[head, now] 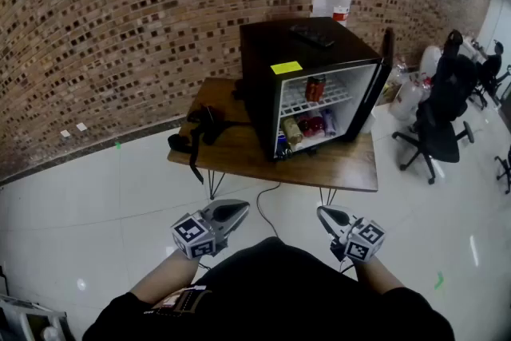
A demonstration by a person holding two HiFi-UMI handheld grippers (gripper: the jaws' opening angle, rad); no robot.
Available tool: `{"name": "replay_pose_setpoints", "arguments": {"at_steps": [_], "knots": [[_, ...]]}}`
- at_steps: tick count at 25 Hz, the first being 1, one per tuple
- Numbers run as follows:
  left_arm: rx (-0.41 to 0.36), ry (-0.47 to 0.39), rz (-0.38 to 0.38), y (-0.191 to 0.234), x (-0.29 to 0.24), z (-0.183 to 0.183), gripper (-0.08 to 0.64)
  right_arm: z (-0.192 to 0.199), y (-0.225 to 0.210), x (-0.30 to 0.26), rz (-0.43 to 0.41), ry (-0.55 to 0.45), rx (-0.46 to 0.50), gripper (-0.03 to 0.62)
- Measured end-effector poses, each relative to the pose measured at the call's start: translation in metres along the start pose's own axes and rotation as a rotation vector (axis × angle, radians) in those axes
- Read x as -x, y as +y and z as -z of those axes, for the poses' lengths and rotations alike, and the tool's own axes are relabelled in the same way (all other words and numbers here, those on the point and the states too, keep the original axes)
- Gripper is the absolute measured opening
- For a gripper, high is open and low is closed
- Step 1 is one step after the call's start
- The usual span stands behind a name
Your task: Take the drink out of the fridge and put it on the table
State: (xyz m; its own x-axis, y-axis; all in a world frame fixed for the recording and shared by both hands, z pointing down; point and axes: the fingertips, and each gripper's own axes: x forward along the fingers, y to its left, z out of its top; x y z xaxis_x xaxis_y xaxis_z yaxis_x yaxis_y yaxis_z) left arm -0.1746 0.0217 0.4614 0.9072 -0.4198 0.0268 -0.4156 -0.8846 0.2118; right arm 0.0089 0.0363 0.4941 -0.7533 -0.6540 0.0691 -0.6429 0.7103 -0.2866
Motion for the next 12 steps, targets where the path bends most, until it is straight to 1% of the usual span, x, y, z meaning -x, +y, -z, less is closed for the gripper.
{"name": "replay_pose_setpoints", "arguments": {"at_steps": [3,5,7,9,12], "knots": [[0.0,-0.012,-0.005,-0.005,-0.032,-0.003,0.002,-0.007,-0.027,0.022,0.032,-0.003,0.002,0.0],[-0.003,-0.019,-0.014,-0.004,-0.054,-0.005,0.002,-0.012,-0.045,0.036,0.047,0.002,0.003,0.035],[-0.011,-0.014,-0.025,-0.004,-0.076,-0.008,0.002,-0.016,-0.057,0.049,0.051,0.012,0.007,0.036],[-0.024,-0.01,-0.03,-0.004,-0.098,-0.015,0.002,-0.017,-0.066,0.062,0.049,0.028,0.019,0.038],[-0.027,-0.035,-0.035,0.002,-0.137,-0.036,0.002,-0.023,-0.085,0.078,0.05,0.041,0.037,0.043]]}}
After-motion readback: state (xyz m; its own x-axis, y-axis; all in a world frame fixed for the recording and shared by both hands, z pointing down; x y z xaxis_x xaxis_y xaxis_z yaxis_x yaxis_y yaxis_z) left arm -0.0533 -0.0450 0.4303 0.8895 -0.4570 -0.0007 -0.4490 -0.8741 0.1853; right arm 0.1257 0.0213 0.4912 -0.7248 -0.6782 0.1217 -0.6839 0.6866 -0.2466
